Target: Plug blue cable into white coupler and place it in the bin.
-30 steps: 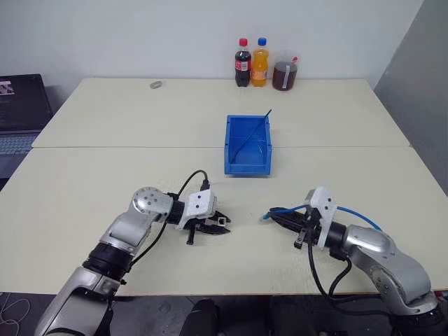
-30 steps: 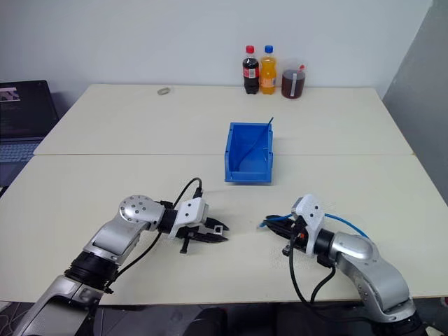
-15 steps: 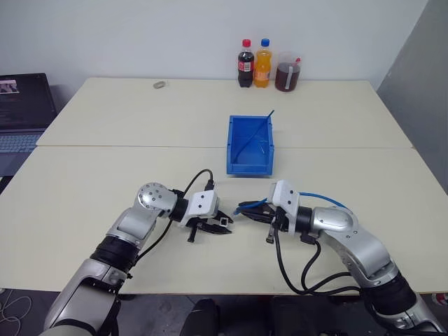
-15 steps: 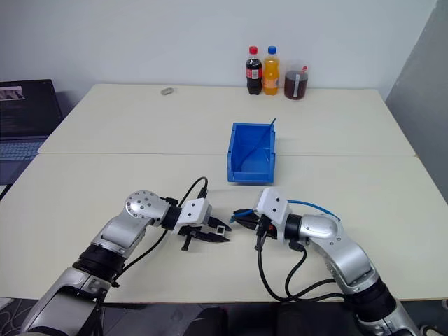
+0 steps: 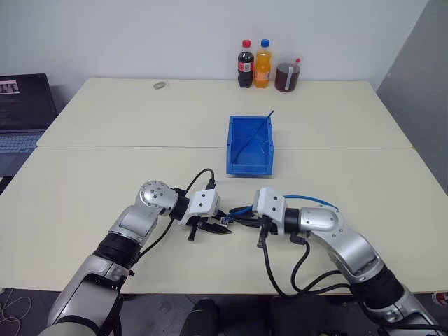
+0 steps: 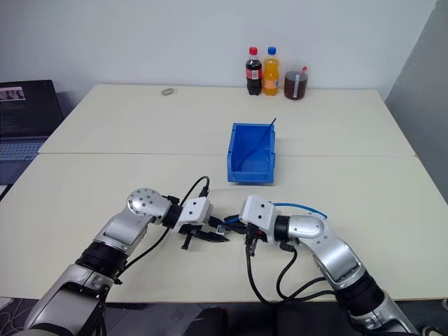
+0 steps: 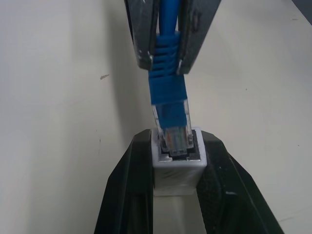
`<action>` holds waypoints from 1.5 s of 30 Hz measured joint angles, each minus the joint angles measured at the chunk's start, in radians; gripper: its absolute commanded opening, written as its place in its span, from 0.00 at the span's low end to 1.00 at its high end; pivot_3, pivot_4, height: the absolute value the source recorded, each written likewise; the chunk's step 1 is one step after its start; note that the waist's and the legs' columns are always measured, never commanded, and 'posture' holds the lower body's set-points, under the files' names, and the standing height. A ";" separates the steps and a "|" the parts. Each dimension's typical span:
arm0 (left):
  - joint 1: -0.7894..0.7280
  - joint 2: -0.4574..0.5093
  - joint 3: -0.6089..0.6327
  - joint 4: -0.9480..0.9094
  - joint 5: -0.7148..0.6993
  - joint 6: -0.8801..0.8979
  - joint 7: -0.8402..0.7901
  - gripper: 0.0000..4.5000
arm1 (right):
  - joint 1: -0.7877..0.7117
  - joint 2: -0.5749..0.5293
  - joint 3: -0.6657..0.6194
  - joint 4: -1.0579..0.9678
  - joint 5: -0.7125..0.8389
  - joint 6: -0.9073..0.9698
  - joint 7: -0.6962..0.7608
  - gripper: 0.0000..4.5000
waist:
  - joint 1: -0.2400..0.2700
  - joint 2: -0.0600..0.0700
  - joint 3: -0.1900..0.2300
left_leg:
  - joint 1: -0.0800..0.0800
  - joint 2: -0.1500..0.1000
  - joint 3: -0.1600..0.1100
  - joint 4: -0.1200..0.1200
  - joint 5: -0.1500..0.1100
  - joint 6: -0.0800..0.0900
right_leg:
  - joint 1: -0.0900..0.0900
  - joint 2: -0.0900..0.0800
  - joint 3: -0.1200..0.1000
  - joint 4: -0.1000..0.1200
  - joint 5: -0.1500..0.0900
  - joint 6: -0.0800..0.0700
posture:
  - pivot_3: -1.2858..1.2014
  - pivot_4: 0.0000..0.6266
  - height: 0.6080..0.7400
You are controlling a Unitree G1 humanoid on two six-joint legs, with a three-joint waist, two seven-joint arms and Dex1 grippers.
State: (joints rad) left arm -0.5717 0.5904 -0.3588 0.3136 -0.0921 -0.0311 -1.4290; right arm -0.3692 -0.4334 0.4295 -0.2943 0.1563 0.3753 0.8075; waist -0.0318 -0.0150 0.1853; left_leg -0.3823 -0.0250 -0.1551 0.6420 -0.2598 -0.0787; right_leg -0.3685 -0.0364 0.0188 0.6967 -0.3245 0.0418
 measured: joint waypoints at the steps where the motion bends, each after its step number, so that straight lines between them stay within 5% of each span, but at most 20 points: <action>1: 0.000 0.000 0.000 0.000 0.001 0.001 0.000 0.18 | -0.002 -0.001 0.003 0.000 -0.008 -0.003 0.001 0.00 | 0.000 0.000 0.000 | 0.000 0.000 0.000 0.000 0.000 0.000 | 0.000 0.000 0.000 0.000 0.000 0.000 | 0.52 0.24 1.00; 45: 0.030 -0.023 0.002 0.010 0.026 0.025 0.041 0.18 | -0.184 0.012 0.143 0.000 -0.143 0.216 0.101 0.00 | -0.001 0.014 -0.027 | 0.019 0.000 -0.002 -0.012 0.000 0.001 | 0.018 0.000 -0.002 -0.011 -0.003 0.005 | 0.52 0.24 1.00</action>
State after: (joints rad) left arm -0.5415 0.5678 -0.3572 0.3240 -0.0660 -0.0062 -1.3881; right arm -0.5537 -0.4212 0.5724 -0.2940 0.0137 0.5910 0.9090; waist -0.0329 -0.0014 0.1582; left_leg -0.3634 -0.0247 -0.1574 0.6300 -0.2596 -0.0779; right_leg -0.3501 -0.0363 0.0171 0.6854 -0.3275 0.0468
